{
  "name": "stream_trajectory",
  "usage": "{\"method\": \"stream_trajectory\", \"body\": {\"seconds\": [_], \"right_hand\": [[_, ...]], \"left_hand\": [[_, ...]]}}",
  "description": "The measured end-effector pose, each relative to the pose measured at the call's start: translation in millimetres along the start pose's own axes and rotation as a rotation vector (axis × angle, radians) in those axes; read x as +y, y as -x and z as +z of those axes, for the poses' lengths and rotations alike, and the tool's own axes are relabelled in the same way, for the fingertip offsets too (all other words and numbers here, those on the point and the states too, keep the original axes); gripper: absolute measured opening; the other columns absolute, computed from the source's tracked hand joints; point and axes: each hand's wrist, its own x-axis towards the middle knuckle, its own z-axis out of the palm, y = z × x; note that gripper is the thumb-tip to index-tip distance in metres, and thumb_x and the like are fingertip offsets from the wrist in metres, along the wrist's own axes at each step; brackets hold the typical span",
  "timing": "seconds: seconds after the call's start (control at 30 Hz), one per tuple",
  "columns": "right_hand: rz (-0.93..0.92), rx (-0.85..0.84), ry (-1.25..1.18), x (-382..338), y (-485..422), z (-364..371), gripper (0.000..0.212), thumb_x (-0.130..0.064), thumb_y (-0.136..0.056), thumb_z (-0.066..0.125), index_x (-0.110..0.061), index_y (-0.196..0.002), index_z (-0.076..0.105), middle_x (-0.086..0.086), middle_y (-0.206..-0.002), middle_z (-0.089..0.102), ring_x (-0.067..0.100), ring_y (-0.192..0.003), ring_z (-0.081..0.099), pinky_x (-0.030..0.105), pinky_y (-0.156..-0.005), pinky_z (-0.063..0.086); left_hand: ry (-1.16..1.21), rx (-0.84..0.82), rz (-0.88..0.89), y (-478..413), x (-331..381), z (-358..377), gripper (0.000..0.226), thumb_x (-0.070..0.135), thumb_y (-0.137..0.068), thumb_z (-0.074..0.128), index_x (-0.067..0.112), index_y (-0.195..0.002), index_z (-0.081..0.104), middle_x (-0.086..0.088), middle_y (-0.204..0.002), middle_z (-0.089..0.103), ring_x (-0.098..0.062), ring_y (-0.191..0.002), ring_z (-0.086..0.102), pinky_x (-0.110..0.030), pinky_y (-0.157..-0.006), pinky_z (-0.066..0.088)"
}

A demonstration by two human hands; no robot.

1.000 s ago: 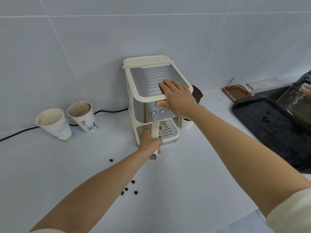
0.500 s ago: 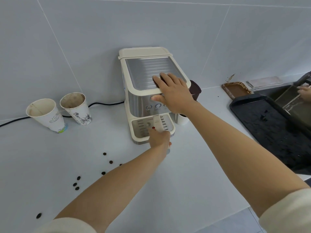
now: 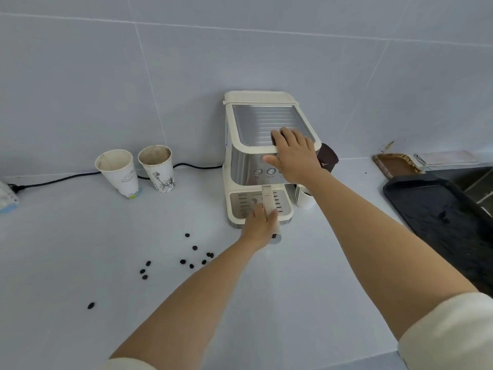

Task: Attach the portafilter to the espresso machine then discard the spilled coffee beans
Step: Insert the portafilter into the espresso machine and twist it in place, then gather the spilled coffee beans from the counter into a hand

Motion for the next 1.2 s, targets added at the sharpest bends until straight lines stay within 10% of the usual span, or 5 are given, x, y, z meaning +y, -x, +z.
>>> {"method": "stream_trajectory", "body": {"seconds": [0.2, 0.7, 1.2], "right_hand": [[0.053, 0.066, -0.02, -6.2, 7.8, 8.3, 0.05, -0.038, -0.096, 0.034, -0.013, -0.138, 0.023, 0.013, -0.146, 0.024, 0.033, -0.135, 0.016, 0.051, -0.11, 0.013], [-0.237, -0.072, -0.215, -156.5, 26.9, 52.0, 0.074, -0.046, -0.095, 0.03, -0.009, -0.143, -0.012, 0.016, -0.154, -0.015, 0.031, -0.141, -0.016, 0.046, -0.115, -0.004], [-0.155, -0.568, -0.185, -166.9, 125.6, 180.7, 0.094, -0.065, -0.086, 0.025, -0.004, -0.137, -0.024, 0.013, -0.152, -0.025, 0.026, -0.139, -0.022, 0.042, -0.115, -0.008]], "left_hand": [[-0.519, 0.076, 0.02, 10.9, -46.5, -50.2, 0.066, 0.046, -0.095, 0.016, 0.012, -0.145, -0.013, -0.006, -0.158, -0.011, -0.021, -0.145, -0.01, -0.049, -0.116, -0.005], [-0.59, 0.572, -0.193, 81.7, -140.8, -172.7, 0.072, 0.052, -0.092, 0.024, 0.015, -0.146, -0.009, -0.008, -0.158, -0.007, -0.023, -0.145, -0.008, -0.052, -0.115, -0.003], [-0.565, 0.292, -0.579, 164.5, -277.2, -144.3, 0.092, 0.064, -0.085, 0.027, 0.009, -0.142, -0.02, -0.005, -0.156, -0.019, -0.018, -0.143, -0.016, -0.049, -0.115, -0.009]]}}
